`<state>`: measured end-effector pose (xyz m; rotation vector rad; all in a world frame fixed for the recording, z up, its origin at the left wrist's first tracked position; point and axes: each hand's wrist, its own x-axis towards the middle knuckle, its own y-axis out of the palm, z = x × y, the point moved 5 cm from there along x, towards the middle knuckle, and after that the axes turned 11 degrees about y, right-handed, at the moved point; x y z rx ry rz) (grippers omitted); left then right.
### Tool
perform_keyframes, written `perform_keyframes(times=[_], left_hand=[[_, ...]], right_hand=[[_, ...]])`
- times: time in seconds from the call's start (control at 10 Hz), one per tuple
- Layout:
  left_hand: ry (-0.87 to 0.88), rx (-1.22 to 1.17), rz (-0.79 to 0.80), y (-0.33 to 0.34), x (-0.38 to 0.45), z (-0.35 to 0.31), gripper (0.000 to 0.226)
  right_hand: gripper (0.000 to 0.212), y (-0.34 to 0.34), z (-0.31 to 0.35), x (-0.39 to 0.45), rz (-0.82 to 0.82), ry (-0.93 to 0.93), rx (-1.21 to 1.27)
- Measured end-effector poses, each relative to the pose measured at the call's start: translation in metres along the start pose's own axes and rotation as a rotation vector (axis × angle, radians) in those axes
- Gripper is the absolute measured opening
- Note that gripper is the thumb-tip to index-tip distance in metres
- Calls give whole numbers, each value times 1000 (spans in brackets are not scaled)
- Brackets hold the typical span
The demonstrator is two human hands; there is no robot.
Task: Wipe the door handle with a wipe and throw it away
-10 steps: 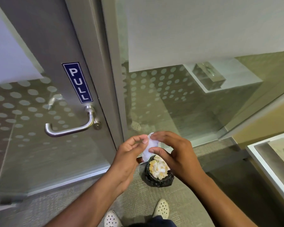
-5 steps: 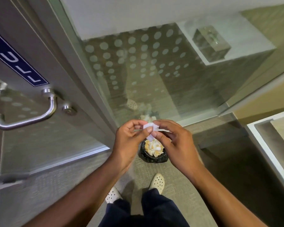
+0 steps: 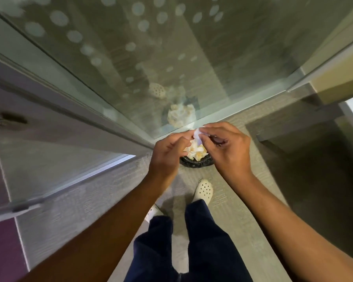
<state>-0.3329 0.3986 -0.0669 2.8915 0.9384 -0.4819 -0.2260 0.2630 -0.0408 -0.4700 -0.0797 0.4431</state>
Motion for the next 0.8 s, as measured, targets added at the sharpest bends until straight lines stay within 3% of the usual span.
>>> perform_keyframes(times=[0.1,0.3,0.4,0.5,0.6,0.8], left_hand=[[23,233,-100,-4,16,55,20],[-26,396,-167,-1,21,129,21],[-45,396,-197,-1,15,148,20],[-60,357,-181,6,10,164,26],[-32,345,-178,11,10,166,27],[106,548,-44,26,17,163,21]], right_hand=[[13,19,-52,6,-61,-69,-80],[12,67,-158,14,-110,-111,-255],[21,92,-211,21,8,43,-422],[39,120,-280,20,287,355,-636],[45,120,-292,15,333,372,-706],[31,110,-258,-1,304,199,-728]])
